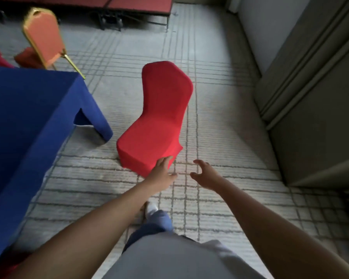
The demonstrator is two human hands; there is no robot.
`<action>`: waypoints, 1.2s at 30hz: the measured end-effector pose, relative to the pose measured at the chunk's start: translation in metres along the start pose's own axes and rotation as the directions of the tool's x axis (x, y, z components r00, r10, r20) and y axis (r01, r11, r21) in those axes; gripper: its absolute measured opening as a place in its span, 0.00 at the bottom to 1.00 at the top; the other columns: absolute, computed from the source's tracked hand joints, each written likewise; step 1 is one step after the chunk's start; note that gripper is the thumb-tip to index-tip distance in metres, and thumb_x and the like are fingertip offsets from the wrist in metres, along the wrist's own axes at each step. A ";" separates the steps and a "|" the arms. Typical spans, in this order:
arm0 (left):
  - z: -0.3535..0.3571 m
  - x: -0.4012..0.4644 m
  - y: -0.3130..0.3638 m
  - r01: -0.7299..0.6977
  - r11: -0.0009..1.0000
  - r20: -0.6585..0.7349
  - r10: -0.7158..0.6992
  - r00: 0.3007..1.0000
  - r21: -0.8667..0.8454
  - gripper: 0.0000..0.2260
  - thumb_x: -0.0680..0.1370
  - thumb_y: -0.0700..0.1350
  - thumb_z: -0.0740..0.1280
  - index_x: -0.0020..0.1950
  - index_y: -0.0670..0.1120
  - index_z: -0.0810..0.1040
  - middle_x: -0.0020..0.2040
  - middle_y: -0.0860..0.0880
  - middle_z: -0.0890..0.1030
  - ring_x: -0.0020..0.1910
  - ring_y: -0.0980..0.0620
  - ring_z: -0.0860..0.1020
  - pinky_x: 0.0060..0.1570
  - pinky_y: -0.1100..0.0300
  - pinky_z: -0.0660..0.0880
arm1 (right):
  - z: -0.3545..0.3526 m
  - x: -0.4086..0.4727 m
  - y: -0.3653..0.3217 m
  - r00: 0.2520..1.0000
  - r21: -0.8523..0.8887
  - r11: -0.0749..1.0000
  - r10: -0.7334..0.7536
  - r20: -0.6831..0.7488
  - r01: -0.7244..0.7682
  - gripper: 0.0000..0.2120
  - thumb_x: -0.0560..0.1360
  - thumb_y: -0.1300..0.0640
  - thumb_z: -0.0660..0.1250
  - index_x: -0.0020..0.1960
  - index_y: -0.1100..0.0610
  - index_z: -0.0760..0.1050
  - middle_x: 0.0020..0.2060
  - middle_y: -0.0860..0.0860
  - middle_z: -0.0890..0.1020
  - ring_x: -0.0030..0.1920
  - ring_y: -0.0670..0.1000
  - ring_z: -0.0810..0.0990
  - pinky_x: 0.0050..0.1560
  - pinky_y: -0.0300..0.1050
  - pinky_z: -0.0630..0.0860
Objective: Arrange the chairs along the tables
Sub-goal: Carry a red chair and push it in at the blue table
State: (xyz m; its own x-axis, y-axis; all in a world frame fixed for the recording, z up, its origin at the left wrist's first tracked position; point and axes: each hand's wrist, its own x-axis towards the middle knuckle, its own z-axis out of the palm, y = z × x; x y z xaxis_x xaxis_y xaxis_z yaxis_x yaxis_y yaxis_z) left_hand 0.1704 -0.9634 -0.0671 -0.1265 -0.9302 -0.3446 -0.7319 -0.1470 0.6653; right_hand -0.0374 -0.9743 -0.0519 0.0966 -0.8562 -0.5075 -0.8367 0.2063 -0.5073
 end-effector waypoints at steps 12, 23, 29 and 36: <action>0.025 0.168 0.067 0.022 0.982 0.156 0.008 0.988 -0.189 0.30 0.79 0.53 0.67 0.79 0.54 0.60 0.77 0.48 0.61 0.73 0.48 0.66 0.66 0.55 0.68 | -0.095 0.086 0.058 0.978 0.086 0.979 0.193 -0.083 -0.186 0.29 0.78 0.48 0.68 0.77 0.47 0.64 0.75 0.54 0.68 0.69 0.57 0.73 0.63 0.46 0.73; -0.060 0.371 0.062 0.251 0.889 0.126 -0.219 0.968 -0.382 0.28 0.76 0.53 0.68 0.75 0.53 0.66 0.73 0.49 0.68 0.65 0.50 0.73 0.58 0.58 0.71 | -0.197 0.314 -0.016 0.983 0.053 0.982 0.182 0.035 -0.184 0.26 0.78 0.52 0.69 0.75 0.51 0.68 0.66 0.57 0.77 0.49 0.52 0.82 0.51 0.43 0.76; -0.119 0.460 0.053 0.295 0.874 0.055 -0.298 0.953 -0.386 0.28 0.76 0.51 0.69 0.75 0.49 0.68 0.73 0.45 0.70 0.68 0.47 0.73 0.65 0.57 0.70 | -0.230 0.417 -0.080 0.991 -0.031 0.995 0.102 0.089 -0.099 0.27 0.78 0.53 0.69 0.75 0.54 0.68 0.73 0.55 0.73 0.70 0.54 0.73 0.65 0.41 0.67; -0.160 0.519 0.045 0.335 0.811 0.038 -0.363 0.931 -0.480 0.27 0.78 0.50 0.70 0.74 0.48 0.68 0.73 0.43 0.68 0.70 0.45 0.71 0.70 0.50 0.67 | -0.260 0.497 -0.142 0.991 -0.178 0.983 -0.012 0.133 0.036 0.26 0.78 0.56 0.69 0.75 0.55 0.69 0.69 0.58 0.76 0.65 0.56 0.77 0.58 0.40 0.70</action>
State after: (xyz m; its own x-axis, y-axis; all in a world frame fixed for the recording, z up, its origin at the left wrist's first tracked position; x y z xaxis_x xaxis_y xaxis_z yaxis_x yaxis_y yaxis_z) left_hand 0.1787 -1.5067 -0.1098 0.1223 -0.7999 -0.5875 -0.3143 -0.5927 0.7416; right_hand -0.0109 -1.5523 -0.0512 0.1773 -0.7879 -0.5898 -0.9153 0.0882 -0.3929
